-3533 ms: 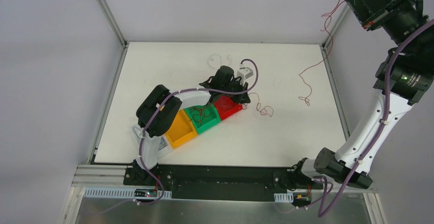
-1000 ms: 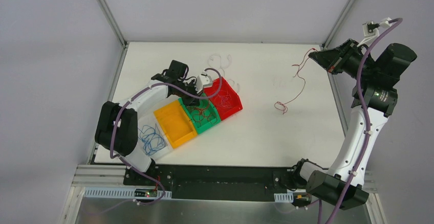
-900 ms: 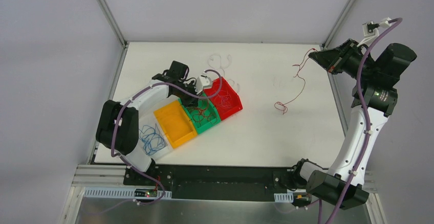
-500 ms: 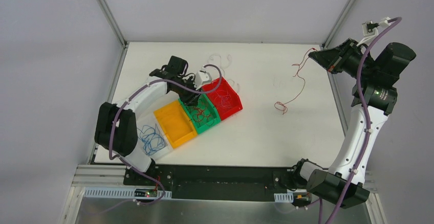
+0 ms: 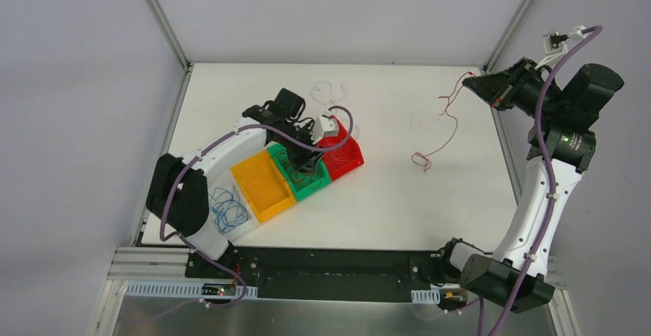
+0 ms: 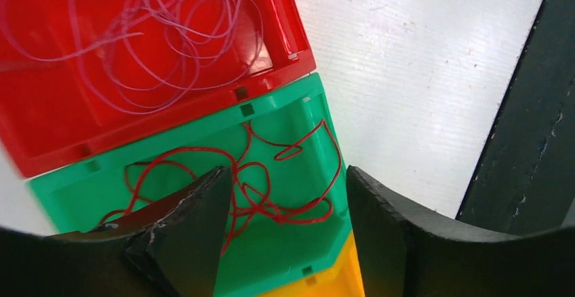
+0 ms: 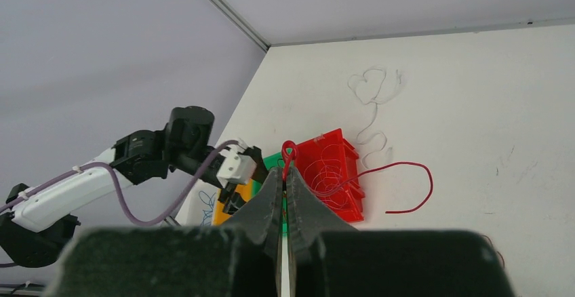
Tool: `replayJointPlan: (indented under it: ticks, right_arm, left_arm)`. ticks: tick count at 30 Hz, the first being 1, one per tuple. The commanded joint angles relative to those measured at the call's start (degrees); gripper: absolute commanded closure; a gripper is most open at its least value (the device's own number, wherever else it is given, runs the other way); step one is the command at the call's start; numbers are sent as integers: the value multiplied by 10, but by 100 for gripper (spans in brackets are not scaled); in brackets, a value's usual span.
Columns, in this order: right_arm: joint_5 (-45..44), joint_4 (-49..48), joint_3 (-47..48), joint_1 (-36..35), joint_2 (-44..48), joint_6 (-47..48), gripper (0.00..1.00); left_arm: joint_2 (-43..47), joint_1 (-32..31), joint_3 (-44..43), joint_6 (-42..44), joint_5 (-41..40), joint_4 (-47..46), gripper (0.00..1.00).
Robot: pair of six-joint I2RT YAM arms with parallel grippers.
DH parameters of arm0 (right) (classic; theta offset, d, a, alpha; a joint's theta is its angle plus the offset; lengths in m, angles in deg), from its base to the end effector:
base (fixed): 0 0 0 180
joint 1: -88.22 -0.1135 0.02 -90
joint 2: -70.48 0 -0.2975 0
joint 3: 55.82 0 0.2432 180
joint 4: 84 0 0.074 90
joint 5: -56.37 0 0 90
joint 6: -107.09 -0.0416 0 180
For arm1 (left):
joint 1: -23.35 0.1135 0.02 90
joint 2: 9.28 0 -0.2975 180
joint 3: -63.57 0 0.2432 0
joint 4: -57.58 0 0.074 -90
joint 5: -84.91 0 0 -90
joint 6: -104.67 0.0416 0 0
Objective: Untangle the cables
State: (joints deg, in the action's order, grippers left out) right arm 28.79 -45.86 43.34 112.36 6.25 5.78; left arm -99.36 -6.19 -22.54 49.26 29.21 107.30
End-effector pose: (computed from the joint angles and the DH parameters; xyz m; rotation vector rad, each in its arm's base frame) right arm 0.1822 -0.0413 0.5154 -0.3438 1.6065 0.7077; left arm 0.2731 -0.1817 0.3068 1.4790 1.9037 -0.7048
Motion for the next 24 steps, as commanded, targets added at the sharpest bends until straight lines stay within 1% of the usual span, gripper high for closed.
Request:
replayJointPlan:
  ticks: [1,2,4,5,7,8,11,13,14,15,16,18,19,21,24]
  right_arm:
    - [13,-24,15,-8,11,-12,100]
    - [13,-26,17,-10,9,-18,100]
    - [20,-28,24,-15,5,-26,100]
    - [25,-30,26,-17,4,-33,100]
    - [36,-46,25,-25,2,-61,100]
    - [42,-65,23,-32,2,-86,100]
    - [55,-138,16,-53,4,-161,100]
    - [63,-134,16,-55,8,-176,100]
    - [67,-85,20,-55,10,-146,100]
    - [58,7,35,-55,8,-66,100]
    - [37,120,48,-56,3,35,100]
    - [-14,262,35,-59,-9,209,100]
    - [-55,291,10,-59,-16,259,100]
    - [-122,294,-58,-60,-30,311,100]
    - [-191,246,-155,-69,-66,347,100]
  left_arm:
    - [-49,-8,21,-50,-78,2,39]
    - [-59,-4,24,-57,-101,1,40]
    - [-64,15,25,-67,-127,0,47]
    - [-58,26,26,-63,-129,0,51]
    - [-28,35,31,-33,-101,-1,53]
    - [-7,35,31,-22,-74,-2,52]
    - [36,35,13,-27,20,-5,41]
    - [43,34,-13,-53,64,-6,35]
    - [42,33,-28,-69,76,-7,34]
    - [38,32,-43,-82,87,-8,32]
    - [36,28,-58,-93,94,-12,31]
    - [25,17,-82,-111,98,-25,30]
    - [19,10,-89,-119,99,-34,30]
    - [6,-8,-95,-135,98,-64,30]
    - [-17,-48,-85,-151,81,-123,29]
